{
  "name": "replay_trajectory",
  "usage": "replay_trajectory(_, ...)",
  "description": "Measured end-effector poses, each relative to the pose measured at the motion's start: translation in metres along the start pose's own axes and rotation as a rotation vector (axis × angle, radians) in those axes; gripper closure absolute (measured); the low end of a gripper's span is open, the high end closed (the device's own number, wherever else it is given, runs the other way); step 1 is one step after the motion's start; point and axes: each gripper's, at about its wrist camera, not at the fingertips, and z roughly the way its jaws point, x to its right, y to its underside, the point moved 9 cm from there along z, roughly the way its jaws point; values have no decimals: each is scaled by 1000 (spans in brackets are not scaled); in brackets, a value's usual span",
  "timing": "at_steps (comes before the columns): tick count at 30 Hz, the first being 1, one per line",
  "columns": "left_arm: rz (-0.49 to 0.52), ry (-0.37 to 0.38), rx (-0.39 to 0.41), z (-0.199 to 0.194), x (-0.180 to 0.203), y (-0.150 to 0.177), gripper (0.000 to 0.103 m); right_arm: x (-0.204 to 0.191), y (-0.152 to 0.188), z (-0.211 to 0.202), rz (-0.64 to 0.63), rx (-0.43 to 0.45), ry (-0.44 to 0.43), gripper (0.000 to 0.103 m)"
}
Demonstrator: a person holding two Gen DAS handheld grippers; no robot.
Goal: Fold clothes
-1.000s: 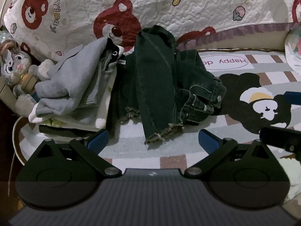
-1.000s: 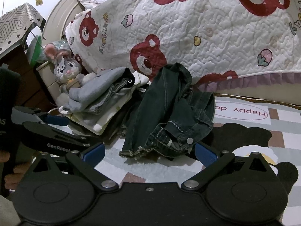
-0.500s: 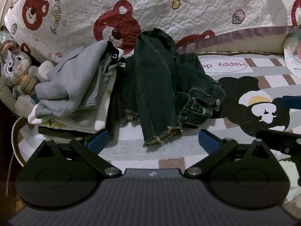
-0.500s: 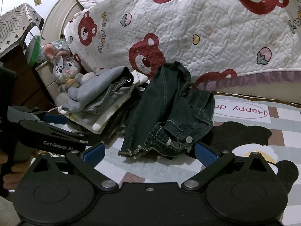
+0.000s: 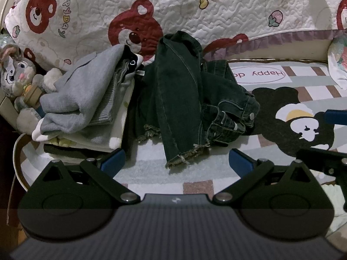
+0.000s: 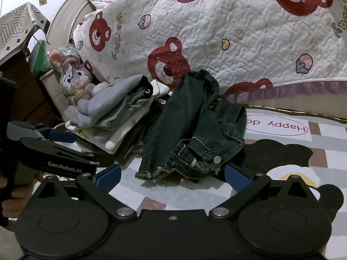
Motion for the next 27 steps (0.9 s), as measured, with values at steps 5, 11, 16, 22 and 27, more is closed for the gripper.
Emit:
replay_trajectory(5,0,0,-1,0,-1,-1,0,1,0,0,3,-2,0,0)
replay_trajectory(11,2,-3,0,1,0,-1,0,2,-1,-1,7,-5,-2,0)
replay_trajectory(16,5,-2,0,2,0,0,0,2,-2,-1,7,-6,-2,0)
replay_trajectory(22,5,1,-1,3,-2,2,0,3,-2,-1,10,-9,-3,0)
replay_trajectory(27,-11,14,8,9,-4,4,0,5,-2,3,14,-6,-12,0)
